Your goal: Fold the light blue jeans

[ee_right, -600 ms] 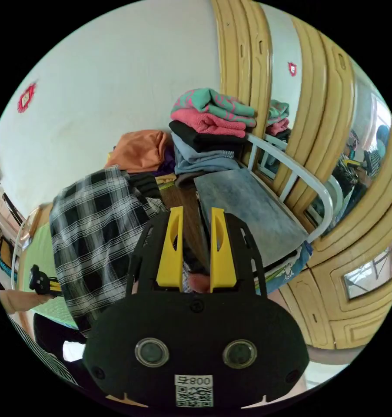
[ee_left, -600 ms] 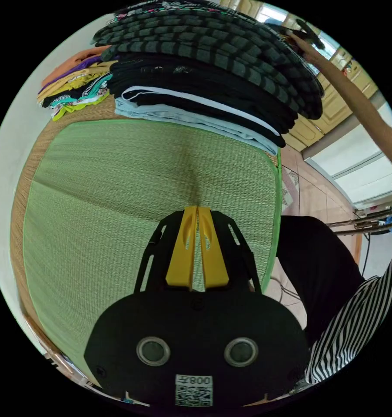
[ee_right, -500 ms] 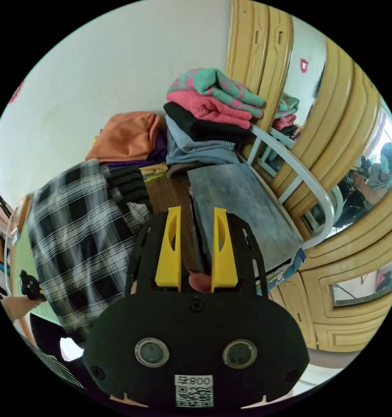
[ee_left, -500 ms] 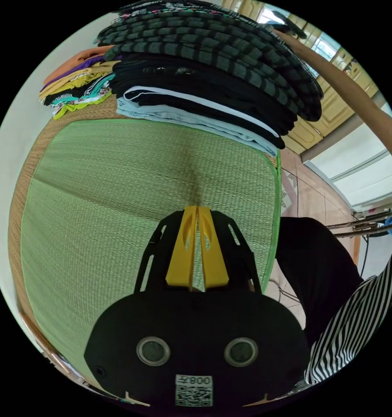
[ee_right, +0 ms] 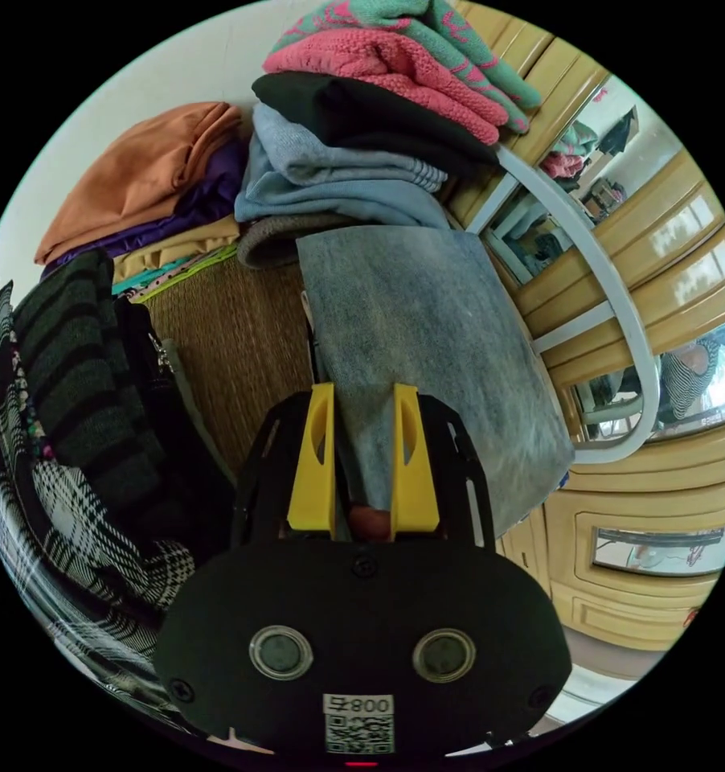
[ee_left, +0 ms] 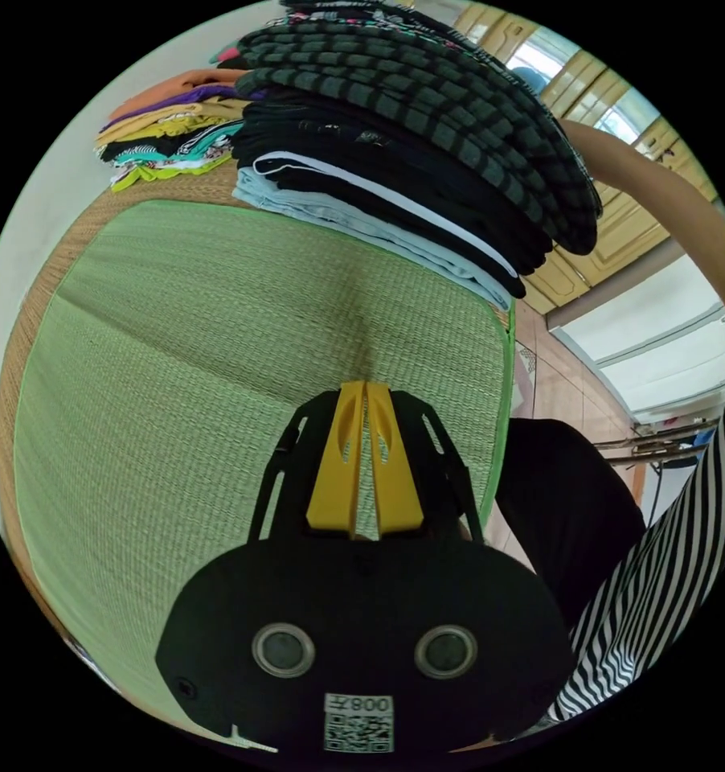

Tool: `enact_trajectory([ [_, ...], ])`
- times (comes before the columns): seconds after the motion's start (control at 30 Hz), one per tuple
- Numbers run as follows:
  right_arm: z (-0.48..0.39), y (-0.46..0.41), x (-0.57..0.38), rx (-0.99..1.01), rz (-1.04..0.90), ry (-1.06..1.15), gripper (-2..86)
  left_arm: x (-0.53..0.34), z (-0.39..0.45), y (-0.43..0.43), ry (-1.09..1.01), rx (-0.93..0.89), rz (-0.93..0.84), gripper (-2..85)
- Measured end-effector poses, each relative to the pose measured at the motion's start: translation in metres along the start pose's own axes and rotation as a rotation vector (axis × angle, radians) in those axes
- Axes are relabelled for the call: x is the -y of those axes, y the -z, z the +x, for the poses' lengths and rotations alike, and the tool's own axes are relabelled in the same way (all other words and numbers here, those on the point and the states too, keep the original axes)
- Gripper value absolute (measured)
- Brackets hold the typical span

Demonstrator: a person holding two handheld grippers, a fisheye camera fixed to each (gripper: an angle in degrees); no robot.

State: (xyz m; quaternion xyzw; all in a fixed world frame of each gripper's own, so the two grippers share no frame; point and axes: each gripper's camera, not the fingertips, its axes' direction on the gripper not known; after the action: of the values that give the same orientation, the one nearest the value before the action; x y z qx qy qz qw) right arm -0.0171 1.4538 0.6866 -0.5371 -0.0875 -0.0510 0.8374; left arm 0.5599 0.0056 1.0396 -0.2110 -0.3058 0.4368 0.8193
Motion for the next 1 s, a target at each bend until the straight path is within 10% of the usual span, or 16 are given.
enact_trajectory([
  [0.47, 0.138, 0.054, -0.048, 0.314, 0.241, -0.324, 2.6, -0.106, -0.019, -0.049, 0.01, 0.005, 0.002, 0.2],
  [1.0, 0.276, 0.369, -0.158, 0.797, 0.856, -0.483, 1.7, -0.305, -0.022, -0.069, 0.109, -0.162, 0.121, 0.2],
])
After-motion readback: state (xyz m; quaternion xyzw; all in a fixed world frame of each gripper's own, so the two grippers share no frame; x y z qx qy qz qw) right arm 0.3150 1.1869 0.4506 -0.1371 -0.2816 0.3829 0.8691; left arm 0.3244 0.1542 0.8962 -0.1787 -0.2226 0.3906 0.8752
